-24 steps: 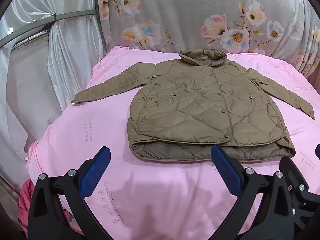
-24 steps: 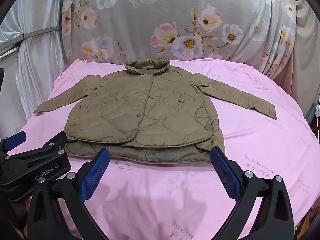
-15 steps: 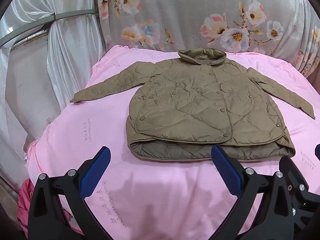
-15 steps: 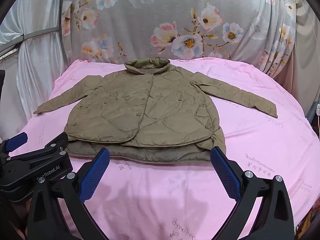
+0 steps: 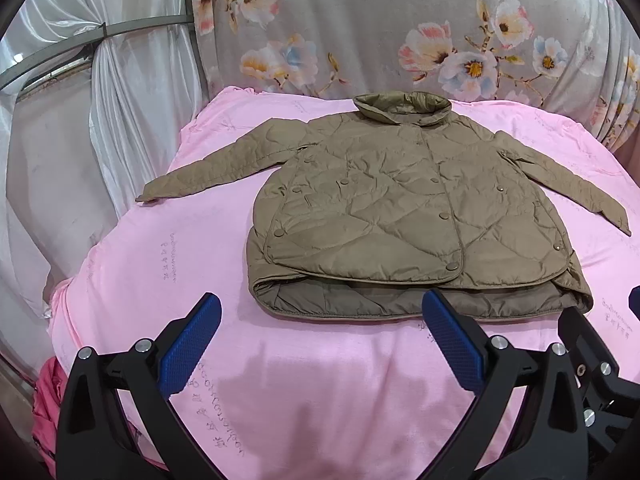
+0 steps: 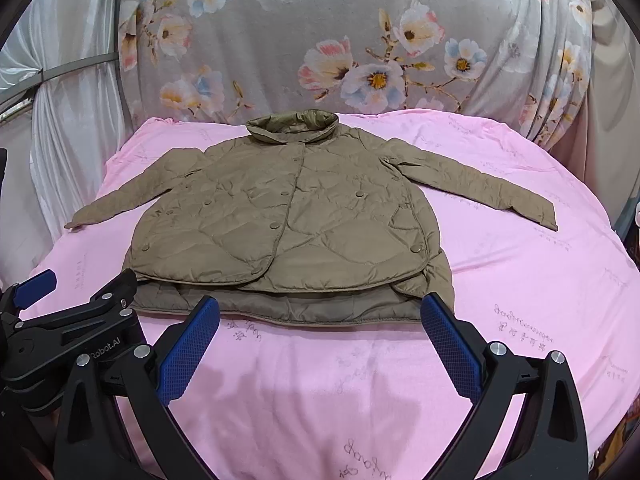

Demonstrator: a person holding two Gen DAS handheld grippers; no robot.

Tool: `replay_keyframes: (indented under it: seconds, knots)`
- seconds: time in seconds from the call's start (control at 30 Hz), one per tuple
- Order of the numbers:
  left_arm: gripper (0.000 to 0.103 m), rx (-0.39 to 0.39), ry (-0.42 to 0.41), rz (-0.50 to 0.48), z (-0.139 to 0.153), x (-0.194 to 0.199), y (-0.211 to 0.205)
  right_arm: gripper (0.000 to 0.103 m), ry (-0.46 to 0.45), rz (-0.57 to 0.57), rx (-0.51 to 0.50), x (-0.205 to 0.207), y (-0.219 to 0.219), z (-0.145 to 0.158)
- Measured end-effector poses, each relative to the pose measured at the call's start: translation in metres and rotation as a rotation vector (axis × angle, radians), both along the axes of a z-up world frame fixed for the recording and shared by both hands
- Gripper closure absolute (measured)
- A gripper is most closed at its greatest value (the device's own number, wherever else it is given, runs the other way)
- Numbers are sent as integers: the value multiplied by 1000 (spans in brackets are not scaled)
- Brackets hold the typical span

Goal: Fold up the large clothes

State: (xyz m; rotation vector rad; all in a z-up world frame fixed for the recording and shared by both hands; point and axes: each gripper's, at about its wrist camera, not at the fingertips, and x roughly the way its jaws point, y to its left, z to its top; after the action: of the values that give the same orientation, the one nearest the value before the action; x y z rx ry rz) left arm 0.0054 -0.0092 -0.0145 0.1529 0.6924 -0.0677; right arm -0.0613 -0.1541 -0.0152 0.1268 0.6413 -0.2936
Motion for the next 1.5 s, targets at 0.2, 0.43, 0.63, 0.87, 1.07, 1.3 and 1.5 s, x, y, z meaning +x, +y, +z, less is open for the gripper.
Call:
replay_keyframes:
  seconds: [0.2,0.43,0.63,0.87,1.07,1.3,1.5]
  knots:
    - [5,1,8,2,0,3,3,5,10,1,13,3,-1,1]
    - [5,2,8,1,0,3,3,5,11,-1,13,4,0,1]
    - [5,3,9,2,0,3,2,5,13,1,13,5,-1,1]
    - [5,3,8,3,-1,3,2,5,13,1,14,5,-1,1]
    - [5,4,8,3,-1,3,2,5,14,1,15,5,-1,0]
    - [5,8,5,4,-1,4,3,5,15,2,14,6,-1,0]
    - [5,5,7,4,-3,4,4,5,15,2,14,6,-1,0]
